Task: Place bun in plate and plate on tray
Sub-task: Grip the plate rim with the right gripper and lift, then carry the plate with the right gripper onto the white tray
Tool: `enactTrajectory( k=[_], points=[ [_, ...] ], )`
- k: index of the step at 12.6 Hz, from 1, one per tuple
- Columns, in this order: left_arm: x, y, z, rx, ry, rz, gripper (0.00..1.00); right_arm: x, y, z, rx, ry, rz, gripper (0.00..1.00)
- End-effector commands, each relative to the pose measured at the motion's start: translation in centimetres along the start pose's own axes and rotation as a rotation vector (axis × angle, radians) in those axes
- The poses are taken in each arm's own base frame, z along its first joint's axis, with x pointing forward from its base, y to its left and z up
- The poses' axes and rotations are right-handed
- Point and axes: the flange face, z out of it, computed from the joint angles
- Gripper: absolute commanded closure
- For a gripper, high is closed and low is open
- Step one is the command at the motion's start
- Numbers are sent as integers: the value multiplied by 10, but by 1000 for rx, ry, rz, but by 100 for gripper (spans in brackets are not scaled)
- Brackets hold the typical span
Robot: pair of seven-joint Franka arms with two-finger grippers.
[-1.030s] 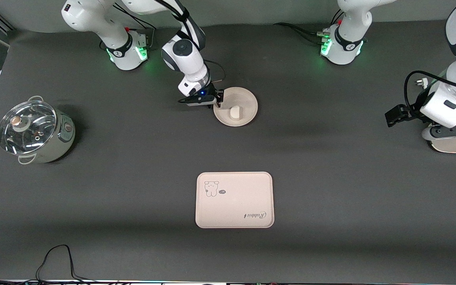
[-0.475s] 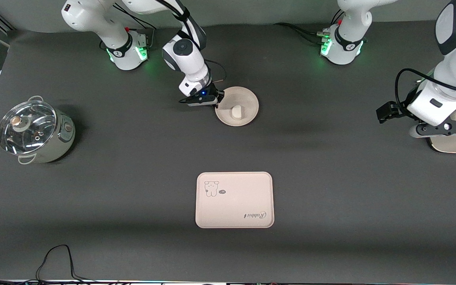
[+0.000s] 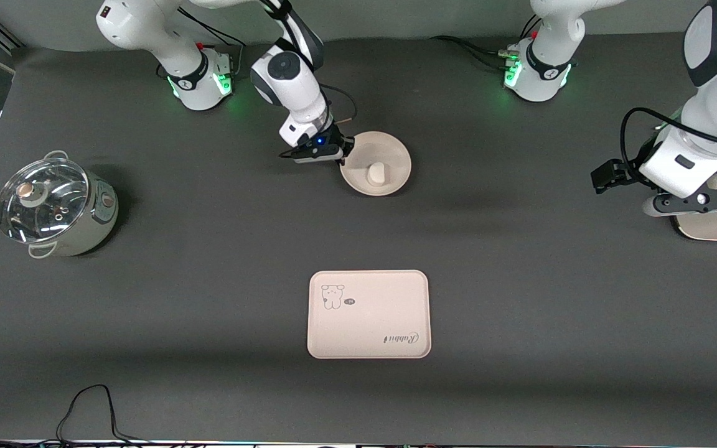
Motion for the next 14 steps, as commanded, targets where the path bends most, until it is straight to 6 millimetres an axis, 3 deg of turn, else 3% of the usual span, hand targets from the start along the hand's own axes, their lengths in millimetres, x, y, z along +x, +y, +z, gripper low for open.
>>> enactTrajectory(
  k=[1, 4, 6, 8, 14],
  points=[
    [-2, 3, -9, 11, 24, -2, 0, 8, -2, -63, 49, -18, -21, 100],
    [11, -4, -13, -5, 35, 4, 0, 19, -8, -87, 84, 2, -12, 100],
    [10, 2, -14, -3, 38, 17, 0, 51, -10, -82, 84, 21, -13, 100],
    [9, 6, -14, -3, 40, 18, 0, 96, -8, -75, 101, 37, 1, 100],
    [9, 3, -12, -3, 36, 14, 0, 259, -40, -63, 120, 22, 86, 100]
  ],
)
